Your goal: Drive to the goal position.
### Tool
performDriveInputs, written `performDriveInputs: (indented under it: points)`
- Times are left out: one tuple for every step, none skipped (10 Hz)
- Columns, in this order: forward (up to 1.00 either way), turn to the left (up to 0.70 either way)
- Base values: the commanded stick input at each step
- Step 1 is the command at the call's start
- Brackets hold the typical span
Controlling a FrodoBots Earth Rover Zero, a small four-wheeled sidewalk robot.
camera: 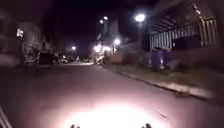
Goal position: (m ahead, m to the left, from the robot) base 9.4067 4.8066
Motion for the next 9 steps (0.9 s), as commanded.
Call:
performDriveInputs:
  points:
    - [0.7,0.0]
    - [0.7,0.0]
    - [0.7,0.0]
    - [0.7,0.0]
    - [0.7,0.0]
    - [0.7,0.0]
    - [0.7,0.0]
    - [0.7,0.0]
    - [0.7,0.0]
